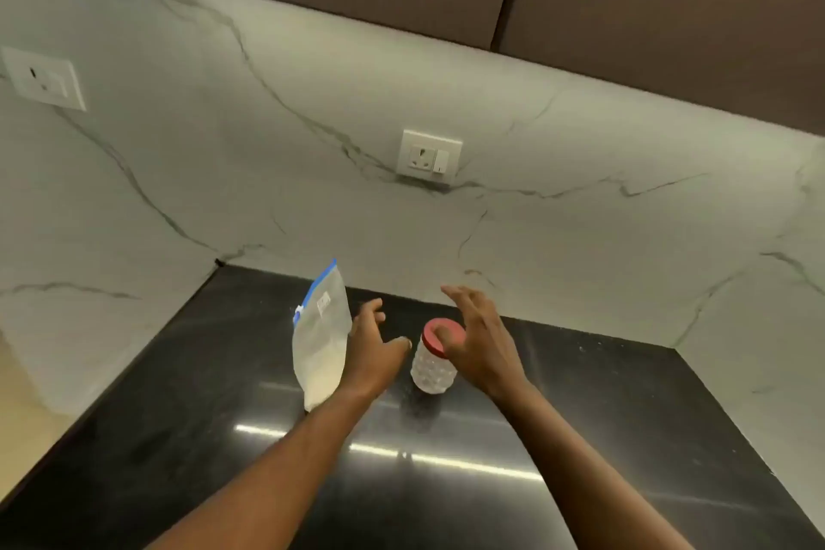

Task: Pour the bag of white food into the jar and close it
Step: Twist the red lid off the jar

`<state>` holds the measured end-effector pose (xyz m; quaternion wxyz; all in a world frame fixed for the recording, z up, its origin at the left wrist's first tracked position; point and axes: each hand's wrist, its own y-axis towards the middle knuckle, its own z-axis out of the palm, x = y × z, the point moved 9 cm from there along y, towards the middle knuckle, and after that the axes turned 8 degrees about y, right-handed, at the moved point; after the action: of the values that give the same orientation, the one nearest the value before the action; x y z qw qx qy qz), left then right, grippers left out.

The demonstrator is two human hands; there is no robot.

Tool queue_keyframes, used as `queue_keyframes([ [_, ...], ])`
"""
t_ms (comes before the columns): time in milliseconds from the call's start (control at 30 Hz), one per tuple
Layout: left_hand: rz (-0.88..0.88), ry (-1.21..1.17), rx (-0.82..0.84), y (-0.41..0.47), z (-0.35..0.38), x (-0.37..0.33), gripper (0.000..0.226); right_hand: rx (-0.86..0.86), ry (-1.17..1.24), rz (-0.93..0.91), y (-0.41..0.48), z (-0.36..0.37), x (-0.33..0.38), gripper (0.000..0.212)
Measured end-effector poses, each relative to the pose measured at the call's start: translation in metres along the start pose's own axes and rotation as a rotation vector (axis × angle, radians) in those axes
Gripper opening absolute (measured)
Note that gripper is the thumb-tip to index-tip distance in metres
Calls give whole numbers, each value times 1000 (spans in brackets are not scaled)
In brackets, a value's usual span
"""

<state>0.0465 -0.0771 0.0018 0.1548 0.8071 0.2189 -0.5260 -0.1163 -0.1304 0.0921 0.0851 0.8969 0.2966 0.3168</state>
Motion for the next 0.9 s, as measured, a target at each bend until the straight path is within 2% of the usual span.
queue_keyframes([
  [133,-96,38,146,19,38,50,89,235,-99,192,11,55,-50,78],
  [267,-78,98,293,36,81,76,106,381,-156,293,20,91,-86,90],
  [367,-34,69,398,49,112,78,114,410,-221,308,28,106,-100,89],
  [433,27,54,417,60,127,71,110,366,-275,292,37,109,-103,85],
  [567,74,-1,400,74,139,70,83,359,-366,291,44,111,-104,86],
  [700,138,88,412,79,137,75,97,421,-457,281,58,104,-99,83],
  [900,125,88,447,83,137,76,94,598,-461,257,74,103,-95,80],
])
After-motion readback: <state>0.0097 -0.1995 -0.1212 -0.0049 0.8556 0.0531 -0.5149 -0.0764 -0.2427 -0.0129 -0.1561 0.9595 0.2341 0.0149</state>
